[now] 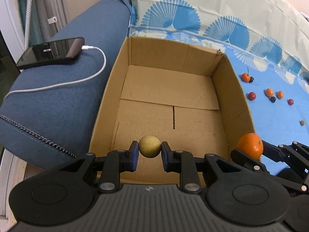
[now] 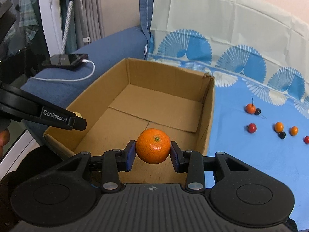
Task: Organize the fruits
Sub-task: 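Carry the yellow fruit and tangerine over the cardboard box with both tools, then open both tools to drop the yellow fruit and tangerine into the box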
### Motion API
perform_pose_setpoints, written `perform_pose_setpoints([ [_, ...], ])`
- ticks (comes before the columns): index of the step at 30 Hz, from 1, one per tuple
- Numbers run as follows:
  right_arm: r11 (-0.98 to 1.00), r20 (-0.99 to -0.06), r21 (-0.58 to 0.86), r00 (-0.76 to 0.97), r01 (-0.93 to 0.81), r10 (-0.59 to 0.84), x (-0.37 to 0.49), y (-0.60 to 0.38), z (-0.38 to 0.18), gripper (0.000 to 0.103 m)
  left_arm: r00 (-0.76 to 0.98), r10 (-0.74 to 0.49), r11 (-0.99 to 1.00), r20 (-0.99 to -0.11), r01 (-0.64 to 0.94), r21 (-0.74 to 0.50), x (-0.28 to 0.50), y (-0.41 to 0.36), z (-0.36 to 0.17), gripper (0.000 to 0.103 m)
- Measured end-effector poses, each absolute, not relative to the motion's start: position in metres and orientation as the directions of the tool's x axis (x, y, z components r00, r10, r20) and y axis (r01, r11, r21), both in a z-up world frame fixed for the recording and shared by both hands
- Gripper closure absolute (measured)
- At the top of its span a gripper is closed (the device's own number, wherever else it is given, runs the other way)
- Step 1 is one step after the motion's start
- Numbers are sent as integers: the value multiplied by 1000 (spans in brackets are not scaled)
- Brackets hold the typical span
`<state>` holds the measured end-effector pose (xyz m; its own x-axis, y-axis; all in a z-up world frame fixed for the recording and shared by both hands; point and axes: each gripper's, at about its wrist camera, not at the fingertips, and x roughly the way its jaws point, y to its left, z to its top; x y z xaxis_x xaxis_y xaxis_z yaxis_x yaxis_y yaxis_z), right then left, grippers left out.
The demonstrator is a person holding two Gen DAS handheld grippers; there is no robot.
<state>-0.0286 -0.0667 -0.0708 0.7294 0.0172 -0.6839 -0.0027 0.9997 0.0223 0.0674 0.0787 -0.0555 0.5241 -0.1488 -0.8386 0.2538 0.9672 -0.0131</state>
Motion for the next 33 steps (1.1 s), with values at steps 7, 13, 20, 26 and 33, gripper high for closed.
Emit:
perform_pose_setpoints([
  [7, 1000, -709, 20, 705, -15, 25, -10, -66, -86, 64, 497, -127, 967, -859, 254, 4, 84, 77, -75, 76],
  [13, 999, -732, 24, 680, -21, 32, 3, -65, -100, 64, 480, -111, 964, -870, 264, 22, 94, 73, -89, 76],
  [20, 999, -755, 34, 654, -27, 43, 11, -63, -112, 64, 450, -100, 962, -888, 272, 30, 101, 70, -103, 76],
  [26, 999, -779, 29, 625, -38, 47, 16, -61, -122, 64, 446, -69, 960, -892, 273, 62, 106, 64, -113, 76],
  [33, 999, -787, 46, 615, -22, 50, 14, -62, -124, 63, 443, -101, 957, -891, 288, 35, 102, 63, -115, 26],
])
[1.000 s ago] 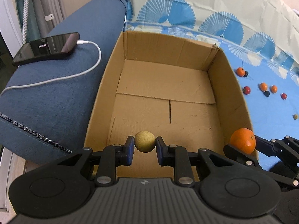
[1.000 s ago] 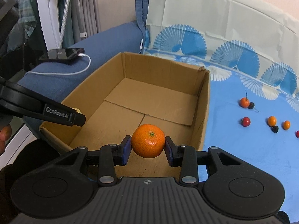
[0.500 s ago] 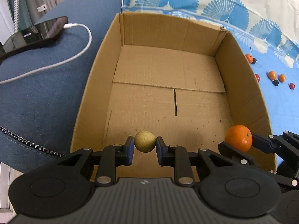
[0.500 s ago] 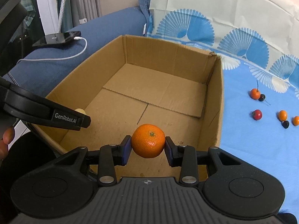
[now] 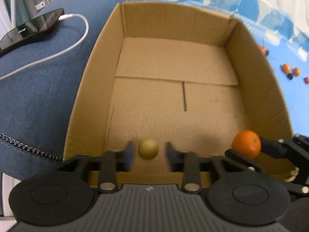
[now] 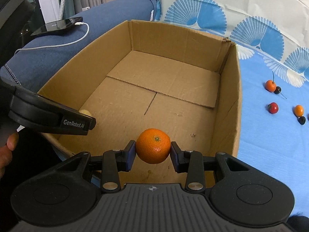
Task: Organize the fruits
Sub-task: 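Open both tools to drop the yellow fruit and tangerine into the box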
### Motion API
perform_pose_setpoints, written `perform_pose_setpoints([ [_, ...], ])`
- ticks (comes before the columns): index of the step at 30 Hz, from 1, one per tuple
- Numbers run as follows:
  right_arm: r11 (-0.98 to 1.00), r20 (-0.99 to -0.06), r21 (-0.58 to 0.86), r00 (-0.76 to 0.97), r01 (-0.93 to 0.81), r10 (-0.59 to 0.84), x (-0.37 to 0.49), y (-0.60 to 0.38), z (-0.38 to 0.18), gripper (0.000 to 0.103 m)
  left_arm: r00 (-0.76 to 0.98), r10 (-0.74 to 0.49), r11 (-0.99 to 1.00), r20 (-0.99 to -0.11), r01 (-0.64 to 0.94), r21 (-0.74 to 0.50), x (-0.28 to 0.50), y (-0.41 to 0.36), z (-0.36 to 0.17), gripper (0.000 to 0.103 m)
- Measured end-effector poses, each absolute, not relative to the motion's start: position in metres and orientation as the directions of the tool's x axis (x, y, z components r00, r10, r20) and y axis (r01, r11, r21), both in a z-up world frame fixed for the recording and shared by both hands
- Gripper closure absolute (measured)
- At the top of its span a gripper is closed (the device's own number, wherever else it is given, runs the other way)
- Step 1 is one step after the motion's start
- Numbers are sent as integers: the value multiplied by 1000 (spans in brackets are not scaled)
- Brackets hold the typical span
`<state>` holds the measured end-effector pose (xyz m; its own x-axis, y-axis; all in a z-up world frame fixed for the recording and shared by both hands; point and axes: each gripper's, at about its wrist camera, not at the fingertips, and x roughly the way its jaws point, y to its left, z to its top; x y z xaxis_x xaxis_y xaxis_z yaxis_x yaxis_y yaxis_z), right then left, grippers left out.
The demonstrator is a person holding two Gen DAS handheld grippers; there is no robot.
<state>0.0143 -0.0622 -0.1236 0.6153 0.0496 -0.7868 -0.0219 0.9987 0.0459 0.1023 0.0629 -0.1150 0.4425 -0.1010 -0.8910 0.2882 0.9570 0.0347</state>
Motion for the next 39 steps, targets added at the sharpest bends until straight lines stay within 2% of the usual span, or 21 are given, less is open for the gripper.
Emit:
perform_pose_setpoints([
  [1, 999, -783, 51, 620, -18, 51, 13, -63, -121, 55, 463, -116, 957, -879, 288, 26, 101, 64, -110, 10],
  [2, 998, -777, 54, 628, -13, 50, 11, -64, -117, 40, 491, -117, 959, -863, 281, 30, 98, 65, -105, 1],
  [4, 999, -757, 45, 652, -1, 35, 4, -65, -105, 22, 554, -115, 958, -825, 280, 55, 89, 65, -92, 0],
  [5, 999, -748, 34, 663, -2, 26, 0, -65, -99, 18, 564, -113, 953, -818, 293, 71, 86, 64, -86, 0],
  [10, 999, -704, 42, 710, 4, 26, -40, -68, -61, 6, 607, -49, 961, -793, 244, 127, 55, 76, -60, 0],
  [15, 1000, -659, 5, 752, 29, -18, -77, -62, -44, 4, 620, -32, 968, -784, 214, 130, 10, 86, -46, 0],
  [18, 999, -641, 5, 767, 39, -27, -89, -63, -35, 4, 643, -5, 962, -766, 211, 171, -5, 89, -41, 0],
  [23, 999, -589, -11, 807, 33, -34, -118, -59, -21, 3, 688, -28, 975, -725, 179, 133, -31, 94, -22, 0],
  [32, 999, -503, -47, 863, 12, -34, -161, -50, 2, 1, 750, -36, 973, -660, 178, 150, -74, 86, 3, 0],
  [39, 999, -470, -49, 882, 12, -33, -176, -51, 10, 1, 776, -32, 971, -629, 174, 166, -90, 81, 16, 0],
])
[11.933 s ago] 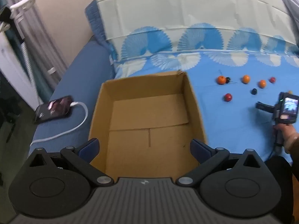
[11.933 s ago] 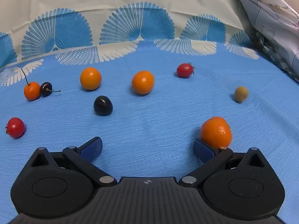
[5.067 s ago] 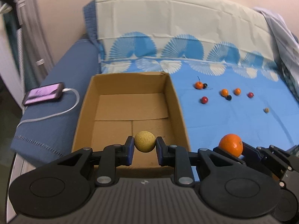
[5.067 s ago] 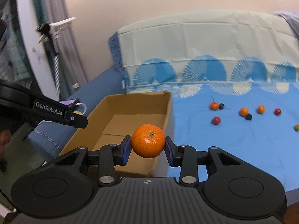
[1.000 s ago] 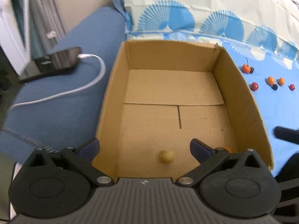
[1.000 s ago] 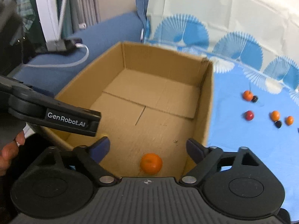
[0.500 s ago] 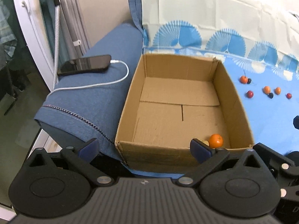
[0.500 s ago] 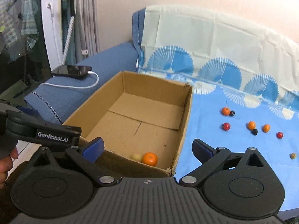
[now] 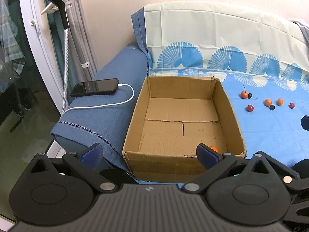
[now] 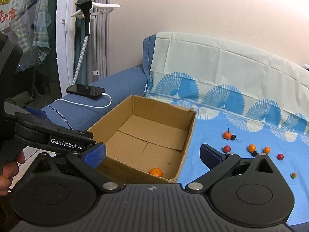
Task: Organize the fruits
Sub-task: 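Open both tools to drop the yellow fruit and tangerine into the box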
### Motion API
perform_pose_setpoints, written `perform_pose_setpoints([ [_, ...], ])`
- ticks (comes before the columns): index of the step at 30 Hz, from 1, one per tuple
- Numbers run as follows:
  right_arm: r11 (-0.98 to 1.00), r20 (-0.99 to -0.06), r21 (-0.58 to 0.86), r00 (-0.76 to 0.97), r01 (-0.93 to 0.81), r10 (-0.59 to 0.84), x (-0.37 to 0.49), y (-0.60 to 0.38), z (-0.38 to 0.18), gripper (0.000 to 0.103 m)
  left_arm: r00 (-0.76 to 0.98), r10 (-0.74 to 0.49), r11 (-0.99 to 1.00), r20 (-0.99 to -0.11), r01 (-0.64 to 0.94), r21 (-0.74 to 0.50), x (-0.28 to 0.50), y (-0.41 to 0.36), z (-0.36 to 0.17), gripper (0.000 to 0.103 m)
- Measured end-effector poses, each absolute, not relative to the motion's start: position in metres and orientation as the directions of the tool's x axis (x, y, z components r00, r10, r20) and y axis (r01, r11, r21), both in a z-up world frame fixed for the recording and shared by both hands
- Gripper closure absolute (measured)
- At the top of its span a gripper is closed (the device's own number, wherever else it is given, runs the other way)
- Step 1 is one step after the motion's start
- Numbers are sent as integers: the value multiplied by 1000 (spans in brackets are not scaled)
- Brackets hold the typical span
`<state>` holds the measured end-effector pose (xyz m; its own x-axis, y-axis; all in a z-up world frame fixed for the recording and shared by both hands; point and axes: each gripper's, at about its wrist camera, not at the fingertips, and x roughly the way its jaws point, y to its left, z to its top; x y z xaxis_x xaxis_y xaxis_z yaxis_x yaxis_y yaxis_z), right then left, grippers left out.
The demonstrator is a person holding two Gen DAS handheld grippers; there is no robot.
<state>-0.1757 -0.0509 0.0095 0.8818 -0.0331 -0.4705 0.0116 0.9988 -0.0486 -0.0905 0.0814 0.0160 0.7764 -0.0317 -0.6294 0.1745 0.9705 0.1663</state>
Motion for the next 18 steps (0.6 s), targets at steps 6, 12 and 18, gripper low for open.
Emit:
perform_pose_setpoints([
  [6, 999, -459, -34, 888, 25, -38, -180, -50, 11, 1, 791, -26, 965, -612, 180, 191, -97, 79, 18, 0],
  [12, 999, -465, -33, 885, 14, -28, -179, -49, 9, 1, 786, -21, 969, -618, 168, 181, -95, 83, 17, 0],
  [18, 1000, -487, -11, 873, 25, -27, -172, -52, 3, 1, 774, -15, 966, -633, 175, 191, -89, 81, 11, 0],
])
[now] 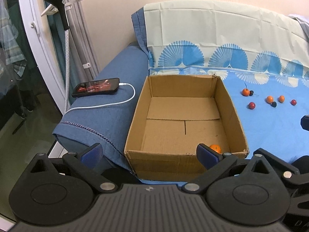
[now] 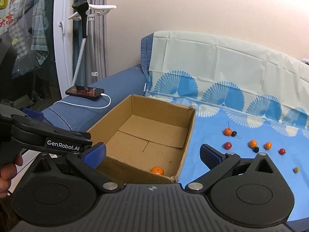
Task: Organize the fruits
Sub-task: 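Open both tools to drop the yellow fruit and tangerine into the box, then grasp the red cherry tomato with the left tool while the right tool grasps the olive-green fruit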
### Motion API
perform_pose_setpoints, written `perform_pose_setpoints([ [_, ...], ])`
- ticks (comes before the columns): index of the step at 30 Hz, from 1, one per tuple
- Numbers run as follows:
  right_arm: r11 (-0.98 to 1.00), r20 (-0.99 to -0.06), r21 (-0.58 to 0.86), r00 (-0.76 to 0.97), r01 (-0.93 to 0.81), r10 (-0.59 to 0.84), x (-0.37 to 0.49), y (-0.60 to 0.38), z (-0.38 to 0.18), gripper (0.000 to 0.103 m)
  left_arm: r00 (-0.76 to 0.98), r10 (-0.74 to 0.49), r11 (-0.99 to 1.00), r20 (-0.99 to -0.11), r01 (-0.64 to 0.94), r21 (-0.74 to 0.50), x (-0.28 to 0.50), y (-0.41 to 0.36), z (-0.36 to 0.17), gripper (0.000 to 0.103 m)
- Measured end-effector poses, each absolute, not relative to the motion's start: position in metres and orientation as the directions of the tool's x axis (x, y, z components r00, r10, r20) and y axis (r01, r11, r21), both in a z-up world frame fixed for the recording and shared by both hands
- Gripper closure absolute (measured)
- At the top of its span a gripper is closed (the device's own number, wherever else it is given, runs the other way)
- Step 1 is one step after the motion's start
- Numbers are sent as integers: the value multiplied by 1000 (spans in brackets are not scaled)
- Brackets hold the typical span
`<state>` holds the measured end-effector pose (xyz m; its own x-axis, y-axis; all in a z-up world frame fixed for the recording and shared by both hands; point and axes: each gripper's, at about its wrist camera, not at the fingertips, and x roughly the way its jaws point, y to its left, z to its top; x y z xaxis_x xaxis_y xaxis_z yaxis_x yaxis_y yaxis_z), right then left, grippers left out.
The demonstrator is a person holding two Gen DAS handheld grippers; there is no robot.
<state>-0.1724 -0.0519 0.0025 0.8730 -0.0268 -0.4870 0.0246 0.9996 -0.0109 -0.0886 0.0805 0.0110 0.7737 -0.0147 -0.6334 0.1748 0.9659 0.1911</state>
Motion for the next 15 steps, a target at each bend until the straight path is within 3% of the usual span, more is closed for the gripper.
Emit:
perform_pose_setpoints([
  [15, 999, -544, 28, 839, 35, -14, -149, -65, -19, 1, 726, -3, 959, -687, 197, 204, -61, 74, -11, 0],
])
